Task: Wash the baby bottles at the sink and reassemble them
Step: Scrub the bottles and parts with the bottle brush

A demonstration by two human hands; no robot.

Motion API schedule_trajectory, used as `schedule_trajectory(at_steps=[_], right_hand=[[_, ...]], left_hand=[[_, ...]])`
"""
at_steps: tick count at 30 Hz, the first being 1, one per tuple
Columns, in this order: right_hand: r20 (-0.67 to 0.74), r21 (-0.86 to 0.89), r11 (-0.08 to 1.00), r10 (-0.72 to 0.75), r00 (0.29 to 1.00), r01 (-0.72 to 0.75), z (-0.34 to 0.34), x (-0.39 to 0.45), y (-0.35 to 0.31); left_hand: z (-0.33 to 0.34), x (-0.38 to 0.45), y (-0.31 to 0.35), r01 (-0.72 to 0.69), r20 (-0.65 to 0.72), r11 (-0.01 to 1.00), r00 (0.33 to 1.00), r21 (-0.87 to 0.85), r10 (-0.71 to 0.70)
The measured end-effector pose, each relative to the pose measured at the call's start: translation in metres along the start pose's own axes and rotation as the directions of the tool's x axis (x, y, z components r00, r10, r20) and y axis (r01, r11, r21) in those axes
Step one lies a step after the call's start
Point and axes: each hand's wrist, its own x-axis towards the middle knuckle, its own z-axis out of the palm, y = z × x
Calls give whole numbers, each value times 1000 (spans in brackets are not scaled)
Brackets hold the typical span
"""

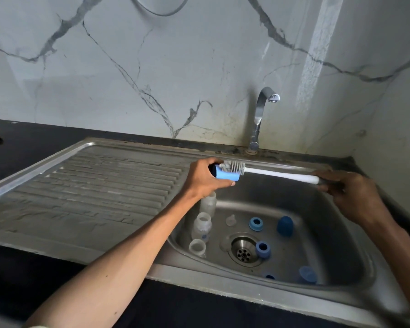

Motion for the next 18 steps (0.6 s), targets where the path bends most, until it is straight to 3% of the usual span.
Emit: schedule_trajectory(at_steps=[6,12,18], right_hand=[[63,-2,1000,11,998,-11,9,1,-5],[-10,40,999,35,999,-35,-8,-1,8],[38,66,996,57,998,-60,-3,0,-1]], left_hand=[[4,-4,5,17,73,998,997,-56,-12],[0,-2,7,93,63,981,994,-169,-84],[-1,-4,12,116,104,974,990,-194,-98]])
